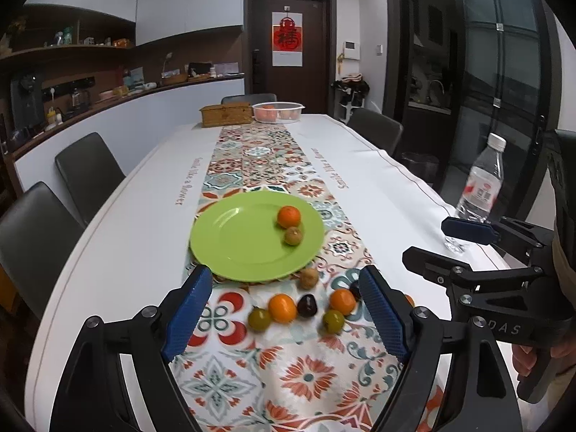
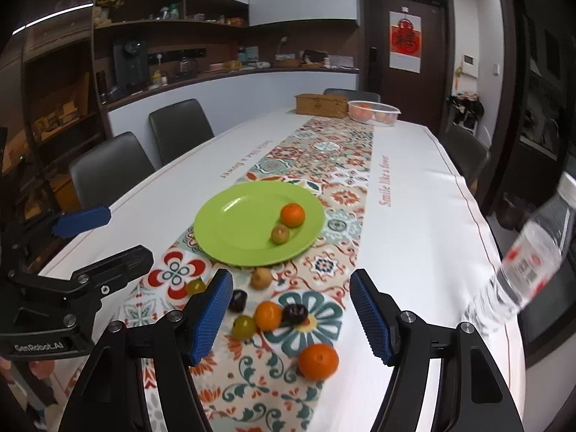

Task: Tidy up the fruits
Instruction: 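Withdraw both tools from the plate back toward the fruit cluster, then grasp a green tomato with the left gripper while the right gripper grasps an orange, then carry the tomato and orange onto the green plate and open both grippers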

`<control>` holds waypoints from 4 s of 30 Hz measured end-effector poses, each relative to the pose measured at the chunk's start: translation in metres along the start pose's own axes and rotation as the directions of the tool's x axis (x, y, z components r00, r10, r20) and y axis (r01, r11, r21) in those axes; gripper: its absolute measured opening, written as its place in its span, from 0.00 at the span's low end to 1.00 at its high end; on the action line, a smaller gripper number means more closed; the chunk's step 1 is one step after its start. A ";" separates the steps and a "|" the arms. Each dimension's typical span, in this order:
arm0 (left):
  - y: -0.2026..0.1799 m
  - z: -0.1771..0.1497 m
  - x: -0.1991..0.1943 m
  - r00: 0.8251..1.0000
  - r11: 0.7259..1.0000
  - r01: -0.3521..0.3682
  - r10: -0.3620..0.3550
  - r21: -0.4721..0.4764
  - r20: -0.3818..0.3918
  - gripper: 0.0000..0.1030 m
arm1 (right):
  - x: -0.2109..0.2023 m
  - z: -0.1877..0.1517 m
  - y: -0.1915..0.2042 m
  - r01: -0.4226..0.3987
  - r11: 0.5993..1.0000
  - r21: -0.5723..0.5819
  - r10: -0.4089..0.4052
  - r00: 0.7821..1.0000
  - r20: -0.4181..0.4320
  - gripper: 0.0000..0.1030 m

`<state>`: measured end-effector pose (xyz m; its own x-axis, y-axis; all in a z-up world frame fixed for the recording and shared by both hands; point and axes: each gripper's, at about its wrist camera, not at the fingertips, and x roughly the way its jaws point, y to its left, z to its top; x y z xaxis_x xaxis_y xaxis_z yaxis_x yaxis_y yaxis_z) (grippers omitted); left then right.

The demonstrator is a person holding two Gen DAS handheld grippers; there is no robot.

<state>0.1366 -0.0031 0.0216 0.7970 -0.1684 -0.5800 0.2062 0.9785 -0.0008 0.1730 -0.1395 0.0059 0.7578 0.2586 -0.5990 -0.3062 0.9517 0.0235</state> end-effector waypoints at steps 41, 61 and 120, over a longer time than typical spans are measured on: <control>-0.037 -0.066 0.101 0.970 0.986 0.150 -0.131 0.078 -0.205 0.57 | 0.049 -0.083 -0.035 0.015 0.995 0.096 0.004 0.982 -0.191 0.64; -0.034 -0.063 0.127 0.945 0.984 0.181 -0.175 -0.006 -0.275 0.27 | 0.073 -0.081 -0.036 -0.028 0.991 0.129 0.056 0.973 -0.222 0.45; 0.028 0.023 0.013 0.997 0.999 0.047 -0.045 -0.020 0.068 0.26 | 0.015 0.030 0.025 -0.128 0.992 -0.007 0.128 0.988 0.084 0.41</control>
<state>0.1658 0.0198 0.0331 0.8233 -0.2203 -0.5230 0.2318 0.9718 -0.0444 0.1942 -0.1065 0.0219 0.7582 0.3917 -0.5213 -0.4050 0.9094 0.0943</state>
